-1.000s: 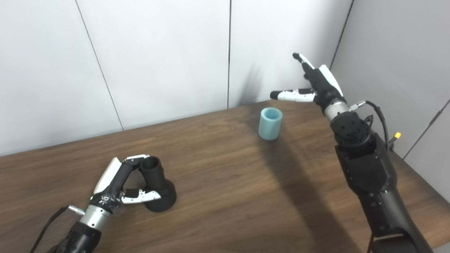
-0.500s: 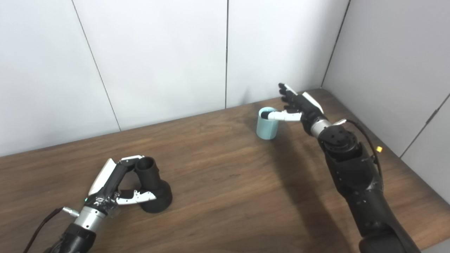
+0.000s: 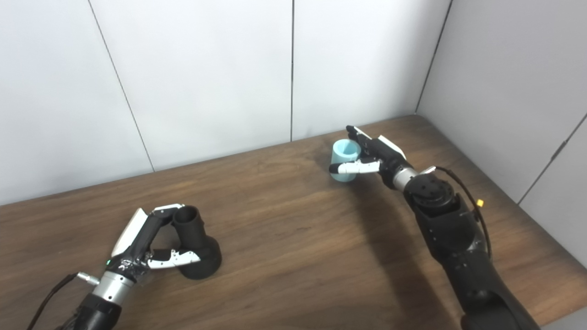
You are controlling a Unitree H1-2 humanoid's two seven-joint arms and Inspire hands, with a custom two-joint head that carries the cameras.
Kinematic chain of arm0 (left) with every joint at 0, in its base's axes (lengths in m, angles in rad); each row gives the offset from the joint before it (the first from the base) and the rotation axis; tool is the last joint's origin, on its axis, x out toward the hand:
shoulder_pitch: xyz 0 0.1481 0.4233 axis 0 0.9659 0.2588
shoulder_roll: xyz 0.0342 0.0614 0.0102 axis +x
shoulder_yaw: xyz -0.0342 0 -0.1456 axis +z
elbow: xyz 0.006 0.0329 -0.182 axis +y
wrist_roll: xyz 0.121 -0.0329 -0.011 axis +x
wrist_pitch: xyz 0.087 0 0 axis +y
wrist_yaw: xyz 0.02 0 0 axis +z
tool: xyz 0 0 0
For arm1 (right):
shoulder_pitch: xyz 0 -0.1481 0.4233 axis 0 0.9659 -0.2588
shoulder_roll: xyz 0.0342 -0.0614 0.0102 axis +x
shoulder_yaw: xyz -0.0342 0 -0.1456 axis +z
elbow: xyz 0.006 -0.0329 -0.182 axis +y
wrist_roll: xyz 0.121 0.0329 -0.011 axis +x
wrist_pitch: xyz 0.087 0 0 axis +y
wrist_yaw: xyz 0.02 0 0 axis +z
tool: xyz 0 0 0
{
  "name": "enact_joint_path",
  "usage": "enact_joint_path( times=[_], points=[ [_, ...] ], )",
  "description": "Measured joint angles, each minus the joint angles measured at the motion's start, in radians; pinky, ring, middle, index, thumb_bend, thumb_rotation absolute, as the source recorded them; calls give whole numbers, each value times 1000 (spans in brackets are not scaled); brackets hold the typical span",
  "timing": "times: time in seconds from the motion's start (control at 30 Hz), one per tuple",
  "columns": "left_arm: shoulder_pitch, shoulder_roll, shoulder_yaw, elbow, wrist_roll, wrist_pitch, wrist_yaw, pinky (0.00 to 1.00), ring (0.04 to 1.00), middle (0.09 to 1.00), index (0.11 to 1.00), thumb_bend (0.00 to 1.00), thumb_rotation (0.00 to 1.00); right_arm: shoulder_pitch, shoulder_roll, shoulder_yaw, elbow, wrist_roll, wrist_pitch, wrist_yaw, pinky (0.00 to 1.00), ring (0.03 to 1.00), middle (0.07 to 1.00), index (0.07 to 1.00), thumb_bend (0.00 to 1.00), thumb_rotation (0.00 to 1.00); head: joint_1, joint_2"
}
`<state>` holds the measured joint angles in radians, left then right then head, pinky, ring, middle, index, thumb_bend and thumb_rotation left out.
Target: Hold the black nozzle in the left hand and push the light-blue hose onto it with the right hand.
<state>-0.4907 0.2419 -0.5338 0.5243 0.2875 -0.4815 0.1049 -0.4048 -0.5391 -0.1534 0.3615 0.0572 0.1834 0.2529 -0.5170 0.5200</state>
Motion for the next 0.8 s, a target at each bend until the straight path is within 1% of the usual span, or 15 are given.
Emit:
enact_joint_path(
  times=[0.17, 0.23, 0.27, 0.33, 0.4, 0.47, 0.53, 0.63, 0.8],
  points=[
    [2, 5, -3, -3, 0, 0, 3, 439, 425, 467, 519, 501, 0, -4, 18, -10, 70, 8, -64, -17, 898, 965, 1000, 1000, 895, 169, 6, 2],
    [3, 6, -3, -3, 0, 0, 3, 438, 425, 466, 521, 501, 0, -13, 20, -13, 103, 10, -90, -25, 887, 941, 997, 995, 906, 172, 11, 5],
    [4, 6, -3, -4, 0, 0, 3, 439, 425, 466, 521, 501, 0, -17, 21, -14, 114, 8, -101, -34, 877, 924, 987, 995, 910, 181, 11, 5],
    [4, 7, -3, -4, 0, 0, 3, 443, 426, 466, 521, 501, 0, -27, 29, -13, 138, -2, -118, -62, 862, 888, 963, 989, 909, 169, 11, 5],
    [5, 8, -3, -5, 0, 0, 3, 443, 428, 466, 521, 501, 0, -31, 38, -14, 148, -4, -125, -89, 836, 849, 940, 980, 894, 127, 17, 8],
    [6, 8, -3, -6, 0, 0, 3, 446, 429, 466, 520, 502, 0, -32, 46, -14, 161, -6, -143, -112, 779, 786, 903, 956, 862, 84, 20, 11],
    [6, 10, -3, -7, 0, 0, 4, 442, 429, 465, 521, 502, 0, -32, 56, -15, 178, -7, -164, -136, 745, 753, 883, 937, 838, 54, 20, 11],
    [7, 12, -7, -8, 0, 0, 11, 436, 427, 465, 521, 502, 0, -32, 74, -15, 180, -12, -188, -176, 719, 733, 860, 912, 806, 27, 21, 14],
    [7, 13, -7, -8, 0, 0, 13, 434, 423, 466, 521, 502, 0, -40, 87, -16, 192, -23, -198, -220, 702, 677, 816, 857, 779, 0, 21, 14]
  ],
)
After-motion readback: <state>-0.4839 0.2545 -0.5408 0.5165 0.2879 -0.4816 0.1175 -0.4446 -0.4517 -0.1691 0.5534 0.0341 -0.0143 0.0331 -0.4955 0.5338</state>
